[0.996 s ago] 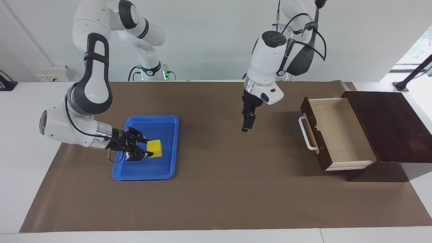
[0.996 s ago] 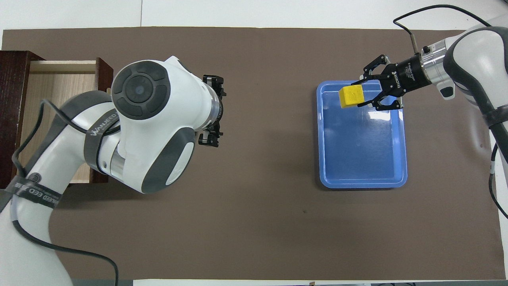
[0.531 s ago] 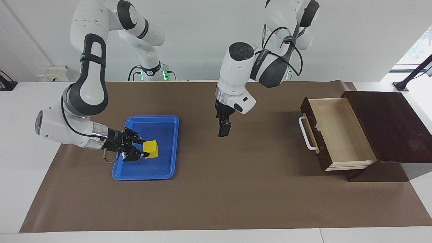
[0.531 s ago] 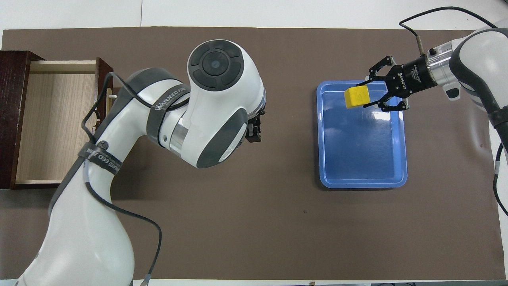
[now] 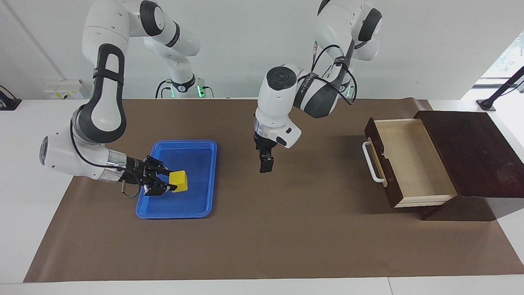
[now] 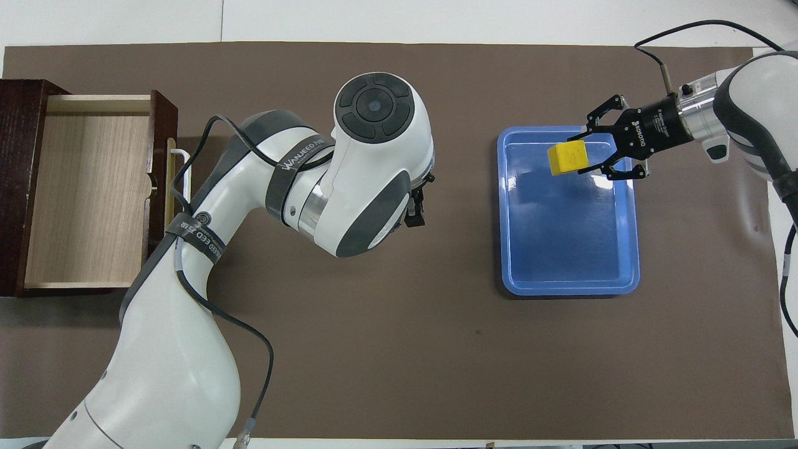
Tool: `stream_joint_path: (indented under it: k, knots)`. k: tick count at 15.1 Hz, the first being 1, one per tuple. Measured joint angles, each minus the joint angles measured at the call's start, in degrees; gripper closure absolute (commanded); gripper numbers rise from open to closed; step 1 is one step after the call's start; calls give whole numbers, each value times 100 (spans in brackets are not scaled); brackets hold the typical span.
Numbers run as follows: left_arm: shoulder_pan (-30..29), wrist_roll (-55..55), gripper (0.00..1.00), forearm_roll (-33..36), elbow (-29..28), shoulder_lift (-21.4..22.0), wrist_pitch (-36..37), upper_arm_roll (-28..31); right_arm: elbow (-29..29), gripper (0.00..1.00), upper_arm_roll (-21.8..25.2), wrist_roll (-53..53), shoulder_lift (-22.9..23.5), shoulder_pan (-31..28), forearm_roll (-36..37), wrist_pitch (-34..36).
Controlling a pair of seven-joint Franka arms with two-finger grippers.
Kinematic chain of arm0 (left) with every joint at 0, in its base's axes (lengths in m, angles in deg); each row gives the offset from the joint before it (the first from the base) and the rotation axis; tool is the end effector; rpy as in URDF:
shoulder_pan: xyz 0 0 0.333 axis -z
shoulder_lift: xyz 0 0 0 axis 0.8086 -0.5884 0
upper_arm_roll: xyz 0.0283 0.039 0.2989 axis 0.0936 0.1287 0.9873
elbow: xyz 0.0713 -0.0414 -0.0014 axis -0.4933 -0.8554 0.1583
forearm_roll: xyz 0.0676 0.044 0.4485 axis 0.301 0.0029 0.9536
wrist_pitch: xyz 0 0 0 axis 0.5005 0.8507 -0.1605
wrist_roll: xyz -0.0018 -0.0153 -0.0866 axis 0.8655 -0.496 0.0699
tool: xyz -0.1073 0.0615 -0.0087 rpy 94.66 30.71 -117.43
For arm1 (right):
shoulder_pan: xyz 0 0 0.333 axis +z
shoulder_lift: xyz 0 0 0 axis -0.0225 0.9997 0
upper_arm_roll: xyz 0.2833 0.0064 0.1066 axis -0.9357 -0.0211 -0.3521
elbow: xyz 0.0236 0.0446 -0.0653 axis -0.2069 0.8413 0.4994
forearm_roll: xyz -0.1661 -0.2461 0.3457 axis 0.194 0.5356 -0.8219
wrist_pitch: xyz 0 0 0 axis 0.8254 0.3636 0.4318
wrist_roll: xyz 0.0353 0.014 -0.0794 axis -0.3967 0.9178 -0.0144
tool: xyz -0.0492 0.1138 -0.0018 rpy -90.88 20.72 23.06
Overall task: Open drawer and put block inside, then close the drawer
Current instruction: 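Carry the block toward the left gripper while the left gripper reaches over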
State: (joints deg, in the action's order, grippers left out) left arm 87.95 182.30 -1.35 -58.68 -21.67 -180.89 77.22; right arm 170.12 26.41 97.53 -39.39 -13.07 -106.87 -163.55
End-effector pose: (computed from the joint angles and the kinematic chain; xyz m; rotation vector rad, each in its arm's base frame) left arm 0.6018 -0.4991 0.4146 2.0737 2.1951 -0.1266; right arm 0.7235 -0.0176 0.3154 -2.0630 1.4922 0.7103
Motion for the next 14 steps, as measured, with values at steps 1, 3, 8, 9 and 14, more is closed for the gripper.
stream_joint_path:
  k: [1,3,8,9,14]
  knots:
    - [0,3,0,0,0,0,4,16,0,100,0,0,-1,-1,0,3]
    - [-2,4,0,12,0,0,12,49,-2,100,-14,15,-9,11,0,13]
    - [-2,4,0,29,-2,0,14,66,-76,100,-159,433,-44,70,-3,14]
    - [-2,4,0,30,-8,0,13,69,-135,100,-266,657,-49,99,-4,13]
    - [-2,4,0,30,-64,0,-48,70,-355,100,-431,1961,-109,1034,-5,-399]
